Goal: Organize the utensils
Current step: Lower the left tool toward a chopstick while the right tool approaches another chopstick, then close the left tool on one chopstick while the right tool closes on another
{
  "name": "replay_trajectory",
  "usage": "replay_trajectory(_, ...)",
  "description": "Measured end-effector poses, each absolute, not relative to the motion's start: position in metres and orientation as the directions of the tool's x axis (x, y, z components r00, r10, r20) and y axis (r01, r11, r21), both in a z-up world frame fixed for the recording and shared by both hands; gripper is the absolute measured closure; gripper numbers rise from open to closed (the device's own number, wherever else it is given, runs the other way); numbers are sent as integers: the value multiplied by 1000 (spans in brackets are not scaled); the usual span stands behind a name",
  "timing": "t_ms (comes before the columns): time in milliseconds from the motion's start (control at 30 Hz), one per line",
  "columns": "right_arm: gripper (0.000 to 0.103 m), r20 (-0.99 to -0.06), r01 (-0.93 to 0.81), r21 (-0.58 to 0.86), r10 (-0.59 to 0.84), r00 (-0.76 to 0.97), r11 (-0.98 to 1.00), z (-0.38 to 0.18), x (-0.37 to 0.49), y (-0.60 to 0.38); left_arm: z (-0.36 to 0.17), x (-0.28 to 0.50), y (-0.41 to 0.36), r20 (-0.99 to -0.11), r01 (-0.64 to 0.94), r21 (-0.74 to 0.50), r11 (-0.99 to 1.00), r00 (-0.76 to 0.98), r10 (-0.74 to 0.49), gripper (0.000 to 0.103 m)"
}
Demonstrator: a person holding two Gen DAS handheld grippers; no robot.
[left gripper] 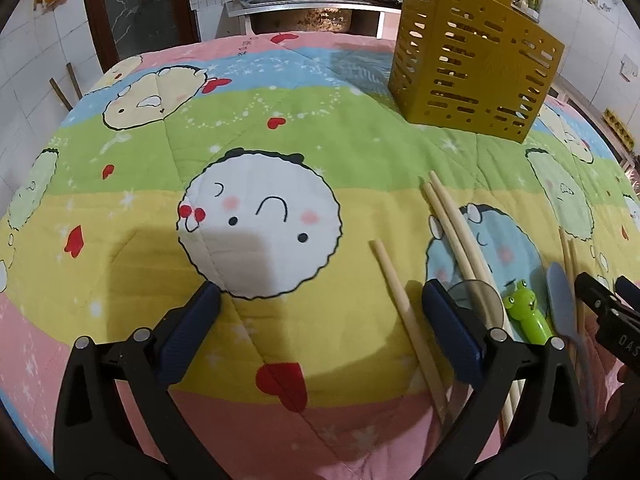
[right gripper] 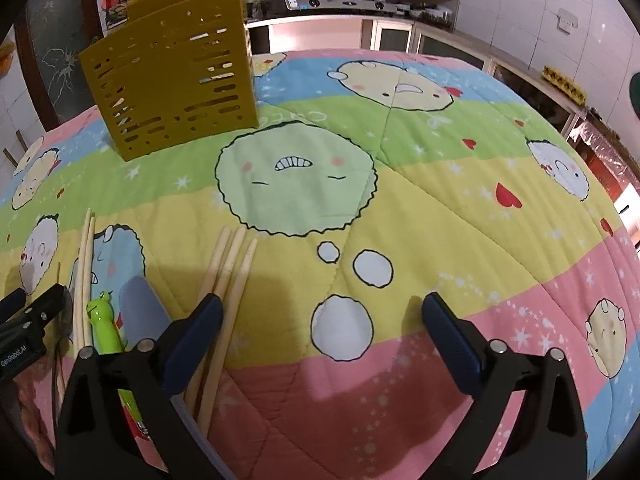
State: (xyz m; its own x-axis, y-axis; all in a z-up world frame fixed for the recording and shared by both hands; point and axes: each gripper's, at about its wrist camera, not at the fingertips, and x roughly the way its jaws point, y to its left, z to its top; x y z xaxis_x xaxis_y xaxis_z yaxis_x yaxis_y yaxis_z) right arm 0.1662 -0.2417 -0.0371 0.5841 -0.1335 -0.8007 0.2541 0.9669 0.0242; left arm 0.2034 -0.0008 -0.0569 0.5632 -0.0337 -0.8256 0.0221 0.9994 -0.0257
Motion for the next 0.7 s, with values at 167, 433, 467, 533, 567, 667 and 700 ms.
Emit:
replay_trajectory(167,30,-800,228,35,-109,589,973,-35,165,-236,-55,202,-6,-825,33,-6,999,565,-23,19)
replay_trajectory(433,52,-796,204,39,-93,598,978,-34,167,-222,-51,199,-15,-832,37,-9,999,554,-28,39)
replay_trajectory(467,54,-796,207,45,-90,598,977,-35,169,-223,-51,199,-16,-834,34,-12,999,551,-29,39)
replay_trajectory(533,59,-797,203,45,-87,597,978,-34,172,-222,-51,200,-18,-838,28,-11,1000,544,-24,43)
replay_trajectory(567,61,-798,197,42,-85,596,980,-34,174,-221,-50,201,-20,-841,28,-12,1000,540,-25,45)
replay_trajectory(667,74,-803,181,51,-67,591,982,-32,179,-218,-50,204,-23,-846,32,-11,999,533,-26,53)
replay_trajectory(700,76,-804,177,56,-61,591,983,-31,180,-218,-49,206,-24,-849,35,-8,999,529,-25,56)
